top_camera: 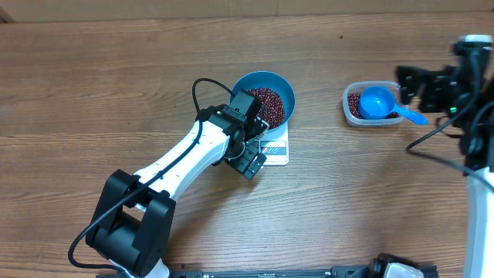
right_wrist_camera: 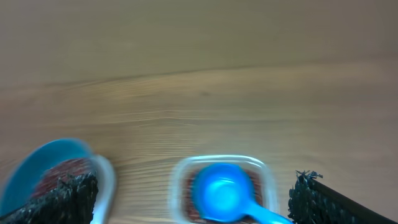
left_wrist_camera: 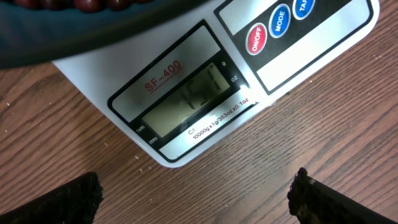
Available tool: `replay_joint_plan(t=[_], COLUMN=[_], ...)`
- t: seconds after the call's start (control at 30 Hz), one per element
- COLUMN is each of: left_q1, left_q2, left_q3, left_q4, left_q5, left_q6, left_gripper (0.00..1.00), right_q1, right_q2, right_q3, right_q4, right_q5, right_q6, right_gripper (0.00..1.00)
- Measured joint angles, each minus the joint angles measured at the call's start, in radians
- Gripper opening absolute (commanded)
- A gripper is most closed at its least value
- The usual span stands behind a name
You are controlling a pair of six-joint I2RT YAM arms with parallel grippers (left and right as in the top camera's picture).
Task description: Scoop item into bowl and weigh 150g on scale
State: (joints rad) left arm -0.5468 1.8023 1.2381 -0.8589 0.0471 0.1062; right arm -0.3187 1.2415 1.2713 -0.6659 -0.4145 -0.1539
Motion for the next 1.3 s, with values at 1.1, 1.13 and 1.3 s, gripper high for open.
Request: replay_joint_plan(t=[1.1, 1.13, 1.3], left_q1=[0.000, 0.000, 0.000], left_q2=[0.000, 0.000, 0.000], left_q3=[-0.002, -0.002, -0.002], left_q4=[0.000, 0.000, 0.000], left_q5=[0.000, 0.000, 0.000], left_q6=[0.000, 0.000, 0.000], left_gripper=[1.00, 0.99, 1.00], right_q1=[0.234, 0.234, 0.234], right_q2=[-0.237, -0.261, -0.362], right_q3=[-1.138, -1.162, -1.253], right_q4=[1.052, 1.069, 1.089], right_q5=[0.060, 0.059, 0.058], right_q6=[0.018, 0.019, 0.023], right_gripper=[1.00, 1.00, 1.00])
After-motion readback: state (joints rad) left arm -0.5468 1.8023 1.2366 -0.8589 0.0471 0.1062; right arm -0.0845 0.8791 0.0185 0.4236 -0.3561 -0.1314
